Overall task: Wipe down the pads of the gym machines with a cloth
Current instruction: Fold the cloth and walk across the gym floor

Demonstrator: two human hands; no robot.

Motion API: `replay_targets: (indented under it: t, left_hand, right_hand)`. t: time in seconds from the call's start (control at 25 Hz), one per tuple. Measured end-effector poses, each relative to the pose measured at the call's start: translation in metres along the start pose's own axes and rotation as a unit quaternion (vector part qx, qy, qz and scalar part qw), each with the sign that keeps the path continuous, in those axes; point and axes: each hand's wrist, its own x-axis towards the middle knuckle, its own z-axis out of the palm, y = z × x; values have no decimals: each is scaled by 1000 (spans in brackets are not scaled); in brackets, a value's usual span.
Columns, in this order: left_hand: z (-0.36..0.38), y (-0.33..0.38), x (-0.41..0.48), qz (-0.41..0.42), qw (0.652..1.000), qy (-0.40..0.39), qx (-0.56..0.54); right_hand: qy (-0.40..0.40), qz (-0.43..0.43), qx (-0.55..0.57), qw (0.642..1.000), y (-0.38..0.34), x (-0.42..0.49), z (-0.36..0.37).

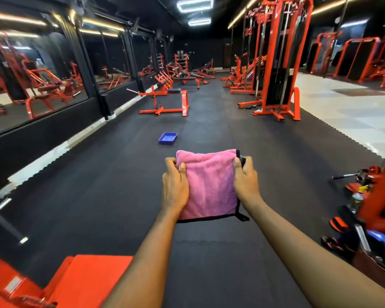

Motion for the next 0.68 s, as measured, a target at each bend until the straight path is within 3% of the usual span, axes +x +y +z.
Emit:
replay_targets:
  t: [0.4, 0.68]
  left_hand:
    - [135, -100, 328, 6, 999, -28, -34]
    - [276, -158, 509, 24, 999, -41, -18]
  right_hand:
    - [28, -10, -20, 999, 31, 311, 145]
    - [43, -1, -6, 999, 99, 527, 204]
